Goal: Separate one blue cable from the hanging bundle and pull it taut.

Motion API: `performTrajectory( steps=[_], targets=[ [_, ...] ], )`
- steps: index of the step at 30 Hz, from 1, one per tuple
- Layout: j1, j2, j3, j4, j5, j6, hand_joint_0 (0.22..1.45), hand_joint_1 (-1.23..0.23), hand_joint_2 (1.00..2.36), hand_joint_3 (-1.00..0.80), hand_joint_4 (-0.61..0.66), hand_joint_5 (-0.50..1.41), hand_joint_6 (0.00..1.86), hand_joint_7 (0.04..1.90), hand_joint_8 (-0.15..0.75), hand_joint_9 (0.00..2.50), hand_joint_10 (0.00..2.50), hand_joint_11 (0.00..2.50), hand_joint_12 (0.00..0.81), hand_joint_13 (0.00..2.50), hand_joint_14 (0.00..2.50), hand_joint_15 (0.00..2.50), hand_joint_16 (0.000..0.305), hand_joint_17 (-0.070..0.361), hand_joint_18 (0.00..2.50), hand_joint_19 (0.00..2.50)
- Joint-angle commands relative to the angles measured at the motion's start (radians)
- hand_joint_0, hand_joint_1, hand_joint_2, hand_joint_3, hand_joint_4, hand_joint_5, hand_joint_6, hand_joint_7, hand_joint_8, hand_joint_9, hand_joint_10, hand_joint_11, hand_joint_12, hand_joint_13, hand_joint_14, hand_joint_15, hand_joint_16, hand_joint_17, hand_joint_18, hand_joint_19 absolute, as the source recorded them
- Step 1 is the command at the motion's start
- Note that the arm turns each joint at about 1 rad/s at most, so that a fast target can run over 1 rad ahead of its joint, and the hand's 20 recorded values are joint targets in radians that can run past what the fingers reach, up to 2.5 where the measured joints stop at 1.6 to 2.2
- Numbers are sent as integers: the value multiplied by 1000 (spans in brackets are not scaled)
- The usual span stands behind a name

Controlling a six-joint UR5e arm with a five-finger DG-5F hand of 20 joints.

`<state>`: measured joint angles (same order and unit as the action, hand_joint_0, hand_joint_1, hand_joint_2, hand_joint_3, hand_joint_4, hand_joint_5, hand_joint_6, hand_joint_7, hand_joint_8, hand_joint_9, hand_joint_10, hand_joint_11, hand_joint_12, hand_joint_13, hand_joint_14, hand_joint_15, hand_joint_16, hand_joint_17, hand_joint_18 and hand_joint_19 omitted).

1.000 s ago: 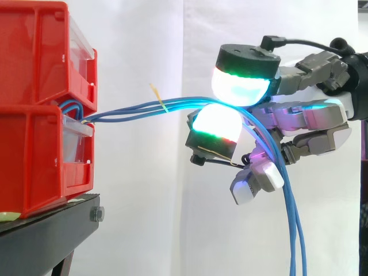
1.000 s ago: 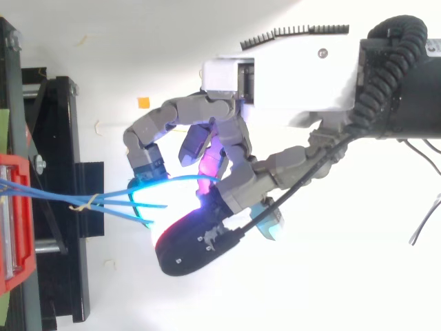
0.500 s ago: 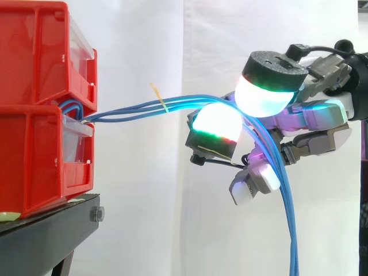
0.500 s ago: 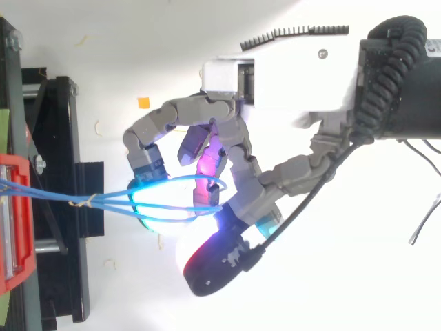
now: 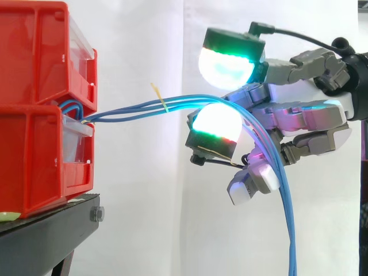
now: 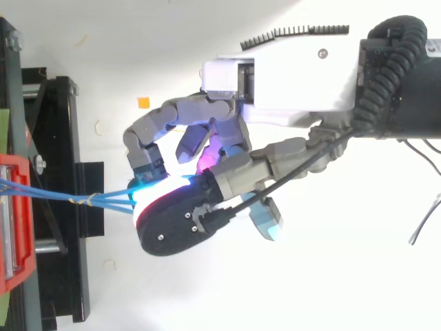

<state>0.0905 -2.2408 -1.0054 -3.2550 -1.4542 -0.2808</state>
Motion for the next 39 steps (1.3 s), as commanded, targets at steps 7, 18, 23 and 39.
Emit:
performTrajectory(
  steps=[7, 18, 23, 39],
  targets=[
    [0, 0, 1, 0, 0, -1, 696, -659, 1017, -250, 104, 140, 502, 1333, 72, 1918, 13, 282, 224, 1170, 14, 402, 46, 103, 560, 535],
    [2, 0, 1, 0, 0, -1, 702, -1071, 1000, -500, 46, 135, 502, 1308, 86, 1884, 15, 302, 225, 1134, 16, 389, 45, 101, 570, 514],
    [2, 0, 1, 0, 0, -1, 502, -1044, 1000, -500, 88, 135, 502, 1316, 87, 1889, 12, 287, 236, 1146, 15, 377, 49, 111, 595, 488],
    [6, 0, 1, 0, 5, -1, 678, -483, 1000, -500, 59, 141, 502, 1307, 45, 1935, 12, 255, 218, 1165, 14, 372, 45, 100, 573, 530]
  ],
)
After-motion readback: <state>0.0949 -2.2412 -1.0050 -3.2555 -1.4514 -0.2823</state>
